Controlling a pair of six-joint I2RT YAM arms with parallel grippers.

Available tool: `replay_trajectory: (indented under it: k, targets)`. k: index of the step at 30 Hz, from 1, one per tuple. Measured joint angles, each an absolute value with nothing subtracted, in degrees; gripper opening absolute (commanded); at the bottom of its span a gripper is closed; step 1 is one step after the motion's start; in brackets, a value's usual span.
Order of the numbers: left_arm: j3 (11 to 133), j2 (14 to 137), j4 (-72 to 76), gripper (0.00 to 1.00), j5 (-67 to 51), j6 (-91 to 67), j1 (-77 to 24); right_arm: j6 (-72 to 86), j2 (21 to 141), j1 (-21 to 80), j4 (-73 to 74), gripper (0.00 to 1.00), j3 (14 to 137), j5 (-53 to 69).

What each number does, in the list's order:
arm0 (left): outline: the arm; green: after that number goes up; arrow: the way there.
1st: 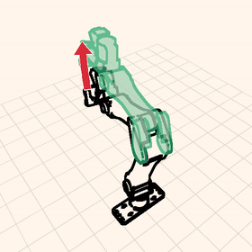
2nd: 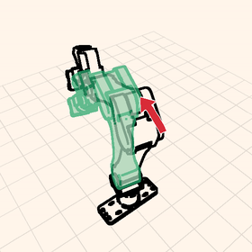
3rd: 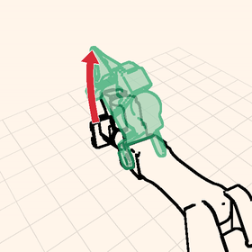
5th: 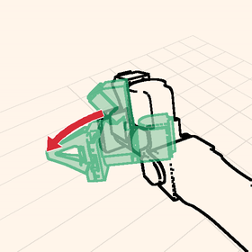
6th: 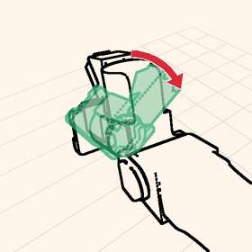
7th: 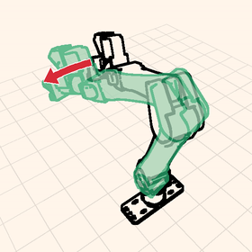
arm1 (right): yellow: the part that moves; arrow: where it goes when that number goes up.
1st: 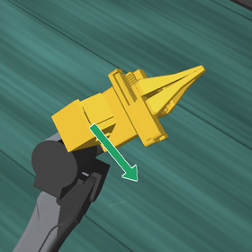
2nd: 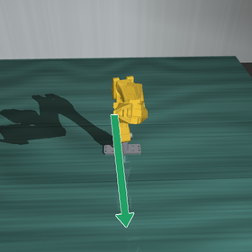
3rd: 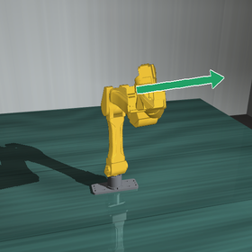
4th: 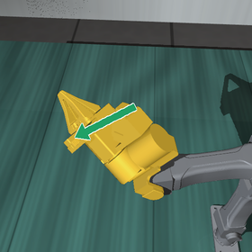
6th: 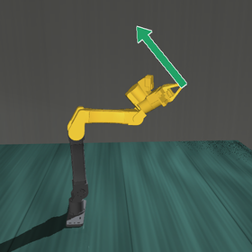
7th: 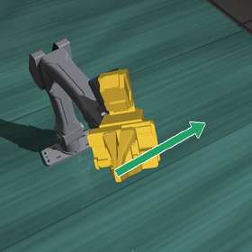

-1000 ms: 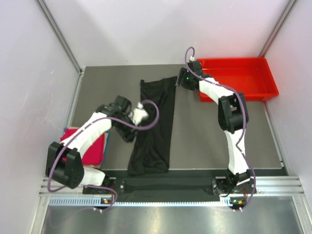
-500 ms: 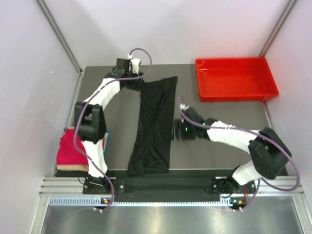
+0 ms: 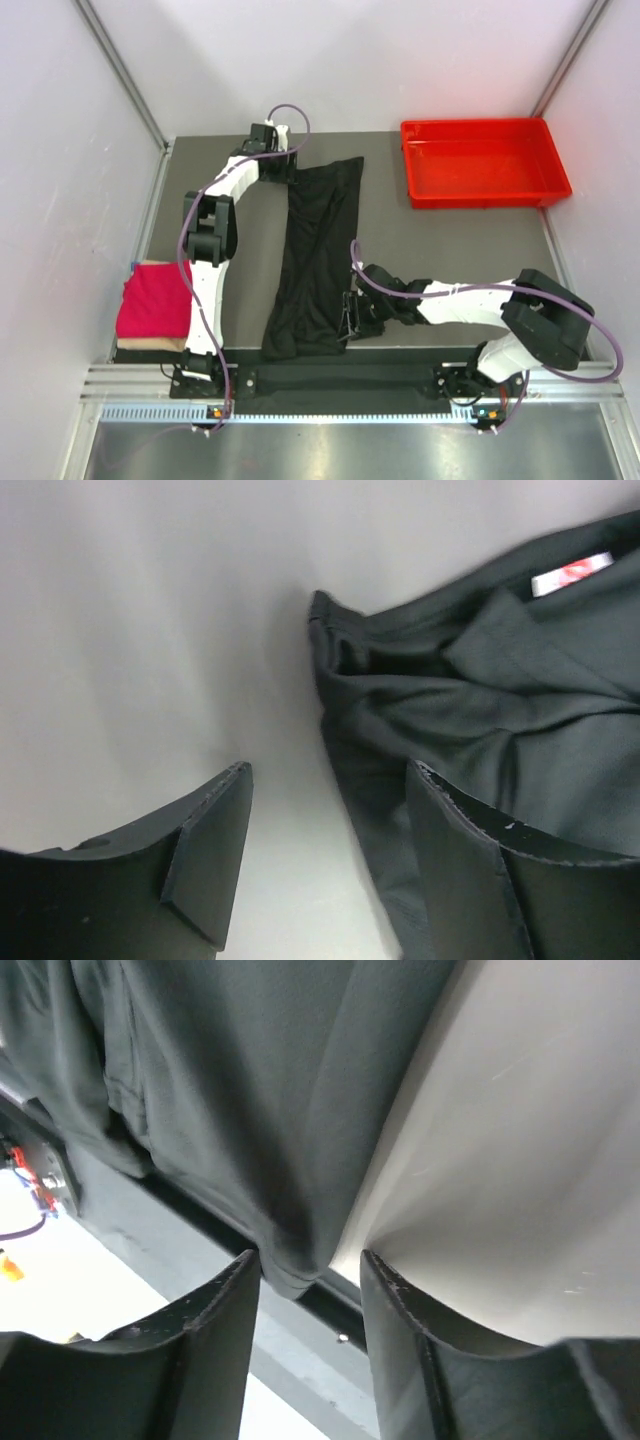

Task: Fold and stack the t-shirts
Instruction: Fold the tshirt

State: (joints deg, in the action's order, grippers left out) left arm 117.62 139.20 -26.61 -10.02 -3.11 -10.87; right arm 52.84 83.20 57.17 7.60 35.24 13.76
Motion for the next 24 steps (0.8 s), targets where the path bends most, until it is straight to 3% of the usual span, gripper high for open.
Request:
replay_trajectory:
  k: [3,7,9,10,11,24]
  targets:
    - [117.8,139.3,-26.2,0.63,-12.6,-4.0,-10.7,54.8,83.4,57.5,5.5,0.36,33.8,15.5]
    - [116.9,139.3,-24.9,0.45,-15.3,-4.8,-10.7,56.2,85.1,57.6,4.0,0.15,33.2,17.3]
    - [116.6,139.3,-24.3,0.24,-16.3,-5.1,-10.7,56.4,86.5,57.6,3.1,0.03,33.4,18.5]
    - [116.5,139.3,-24.0,0.16,-16.7,-5.1,-10.7,56.6,87.0,57.7,2.7,0.0,33.5,18.9]
    - [116.4,139.3,-23.7,0.02,-16.9,-5.1,-10.7,56.6,87.2,57.6,2.7,0.0,33.5,19.2]
    - [124.4,145.3,-20.9,0.0,-15.7,-5.9,-10.3,52.5,86.2,56.7,3.0,0.0,32.3,20.7]
